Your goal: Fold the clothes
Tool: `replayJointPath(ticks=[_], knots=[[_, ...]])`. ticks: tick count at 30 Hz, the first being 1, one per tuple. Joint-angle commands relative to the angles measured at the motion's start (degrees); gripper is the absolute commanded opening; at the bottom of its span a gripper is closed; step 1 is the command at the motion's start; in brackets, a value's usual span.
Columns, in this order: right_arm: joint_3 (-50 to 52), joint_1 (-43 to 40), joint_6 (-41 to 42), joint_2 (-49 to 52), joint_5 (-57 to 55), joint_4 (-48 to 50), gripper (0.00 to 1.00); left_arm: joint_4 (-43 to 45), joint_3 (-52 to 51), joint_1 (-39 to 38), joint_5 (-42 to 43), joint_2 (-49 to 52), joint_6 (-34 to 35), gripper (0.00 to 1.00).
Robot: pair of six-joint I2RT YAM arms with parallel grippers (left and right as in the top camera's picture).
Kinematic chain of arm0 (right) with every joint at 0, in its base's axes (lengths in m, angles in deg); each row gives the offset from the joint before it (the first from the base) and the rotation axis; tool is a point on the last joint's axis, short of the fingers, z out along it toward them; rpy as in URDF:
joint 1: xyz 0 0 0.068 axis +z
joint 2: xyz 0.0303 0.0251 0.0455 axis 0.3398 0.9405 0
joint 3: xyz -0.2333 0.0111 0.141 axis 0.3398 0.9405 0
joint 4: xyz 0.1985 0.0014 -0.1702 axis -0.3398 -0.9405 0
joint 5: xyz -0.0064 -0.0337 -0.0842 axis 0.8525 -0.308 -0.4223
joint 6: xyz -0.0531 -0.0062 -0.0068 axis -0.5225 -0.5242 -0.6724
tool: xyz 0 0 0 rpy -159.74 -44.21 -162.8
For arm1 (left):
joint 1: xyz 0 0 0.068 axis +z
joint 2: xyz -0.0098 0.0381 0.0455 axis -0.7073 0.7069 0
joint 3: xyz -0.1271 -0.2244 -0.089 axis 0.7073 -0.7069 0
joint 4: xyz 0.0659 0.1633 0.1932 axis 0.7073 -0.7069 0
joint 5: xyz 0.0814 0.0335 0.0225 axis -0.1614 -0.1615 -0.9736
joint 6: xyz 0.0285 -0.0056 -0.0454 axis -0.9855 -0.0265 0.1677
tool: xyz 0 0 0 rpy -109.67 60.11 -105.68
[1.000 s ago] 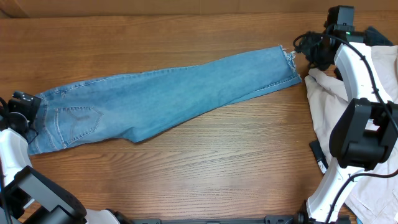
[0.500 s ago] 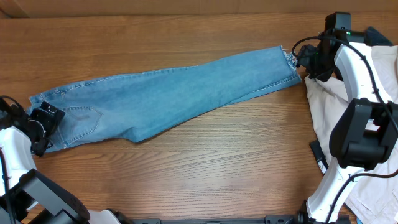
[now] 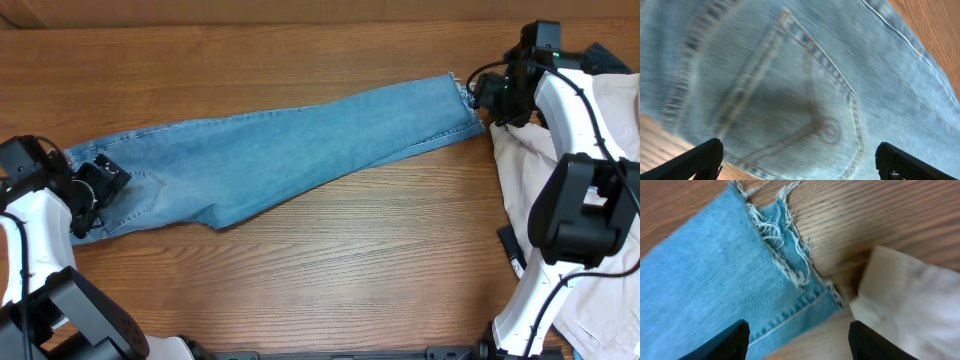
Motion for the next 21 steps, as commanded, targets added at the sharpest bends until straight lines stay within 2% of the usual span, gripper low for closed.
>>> replayJointPath(ticks=[1,12,16,21], knots=[[-0.96,0.33,-2.14,3.82,1.44,1.42,0.67,-0.13,0.17,-1.46,-0.79,-1.11,-1.25,1.0],[-0.98,0.59,-4.02,7.72,5.4,7.26,0.65,-2.56,0.17,-1.81,-0.79,-1.11,-1.25,1.0],[-1.66,0.57,-3.28,7.43,3.93,7.3,0.73,-2.67,0.17,-1.84,-0.79,-1.11,-1.25,1.0],[-2.69,0.59,-2.89,5.42,1.49,7.28,0.73,-2.67,0.17,-1.81,-0.79,-1.11,-1.25,1.0]])
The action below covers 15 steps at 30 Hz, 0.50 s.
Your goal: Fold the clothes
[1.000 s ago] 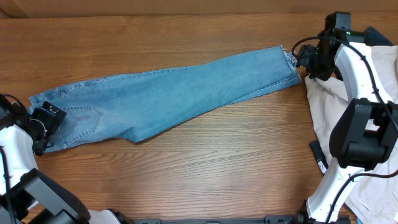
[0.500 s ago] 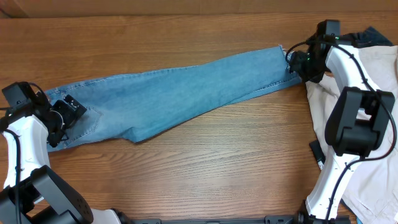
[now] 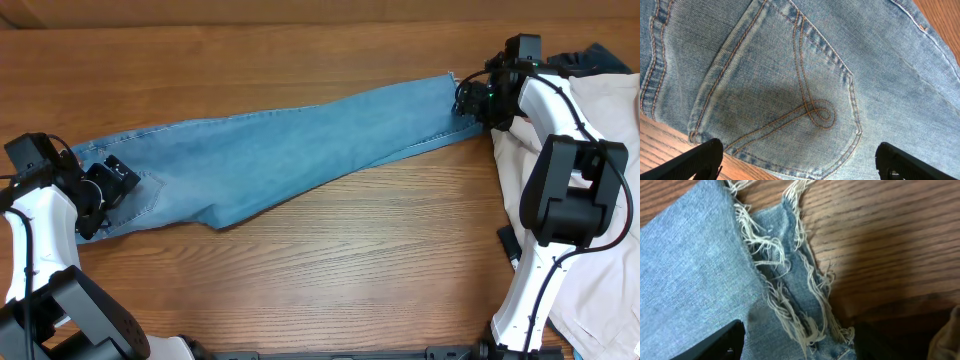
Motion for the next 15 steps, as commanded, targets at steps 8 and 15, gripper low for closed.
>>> replayJointPath(ticks=[8,15], knots=[[-2.29,0.81,-0.22,-2.8,-0.07,-0.11,0.7,-0.09,0.17,-0.22,-0.42,-1.11,-1.09,1.0],[-2.32,1.84,-0.22,-2.82,-0.15,5.35,0.72,-0.74,0.17,-0.22,-0.39,-1.11,-1.09,1.0]])
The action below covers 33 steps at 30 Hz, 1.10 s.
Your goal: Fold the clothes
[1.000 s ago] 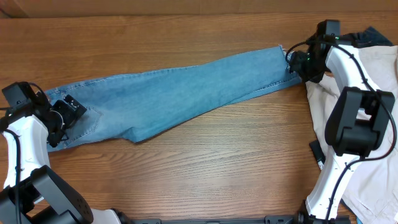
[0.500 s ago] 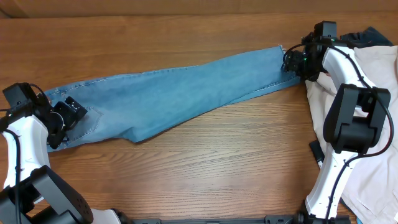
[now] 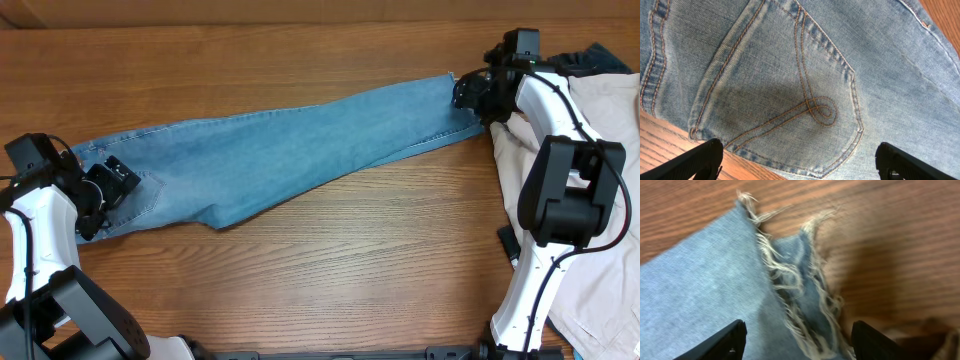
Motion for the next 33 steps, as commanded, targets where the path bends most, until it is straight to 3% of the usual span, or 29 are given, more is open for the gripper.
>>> replayJointPath(ticks=[1,11,14,15,22,26,31,33], knots=[[-1.7,0.9,-0.2,-2.6,0.22,2.03,0.71,-0.15,0.17,-0.22,-0.42,-1.11,-1.09,1.0],[-1.66,1.31,-0.44,-2.58,0.55,-2.21,0.44,-0.15,0.17,-0.2,-1.49,-1.11,-1.09,1.0],[-1.66,1.31,-0.42,-2.58,0.5,-2.51,0.09,-0.2,0.17,-0.2,-1.49,-1.11,-1.09,1.0],[-1.66,1.31,-0.39,-2.58,0.5,-2.69,0.04,-0.2,0.17,-0.2,-1.49,-1.11,-1.11,1.0],[-1.66,1.03,-0.17,-2.58,-6.34,-4.24,0.05,-0.17,0.17,-0.2,-1.49,-1.11,-1.11,1.0],[-1.68,1.03,-0.31,-2.62,-6.32,-2.58,0.3,-0.22,0.17,-0.2,-1.46,-1.11,-1.09,1.0],[-1.68,1.05,-0.63,-2.62,-5.86,-2.27,0.31,-0.37,0.17,-0.2,-1.49,-1.11,-1.09,1.0],[-1.68,1.05,-0.7,-2.62,-5.84,-2.71,0.26,-0.37,0.17,-0.2,-1.49,-1.11,-1.09,1.0]])
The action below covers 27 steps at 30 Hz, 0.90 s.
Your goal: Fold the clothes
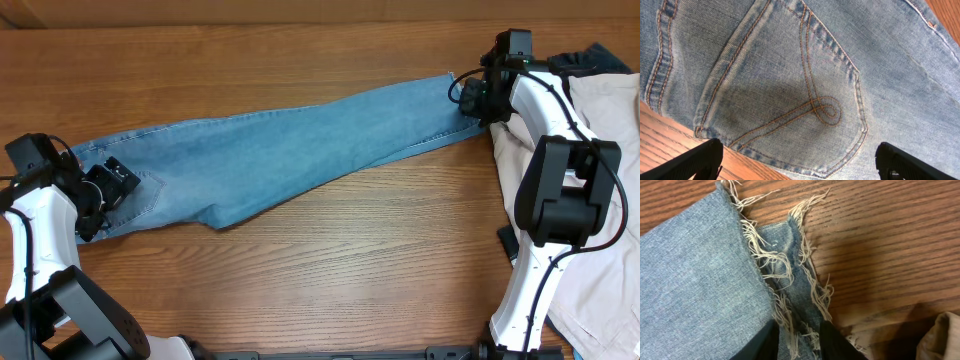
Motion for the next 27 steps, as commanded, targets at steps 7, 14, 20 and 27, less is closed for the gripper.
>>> replayJointPath(ticks=[7,14,20,27], knots=[[-0.81,0.07,-2.89,-2.49,0.63,-1.53,0.21,-0.04,0.17,-0.2,-0.61,-1.11,-1.09,1.0],[-1.2,-0.07,-1.57,-3.61,-0.92,-2.99,0.04,-0.26,0.17,-0.2,-0.61,-1.11,-1.09,1.0],[-2.08,-0.94,5.51,-8.57,-10.64,-5.92,0.04,-0.31,0.17,-0.2,-0.59,-1.11,-1.09,1.0],[-0.48,-2.43,5.55,-6.95,-12.09,-7.41,0.04,-0.31,0.17,-0.2,-0.61,-1.11,-1.11,1.0]])
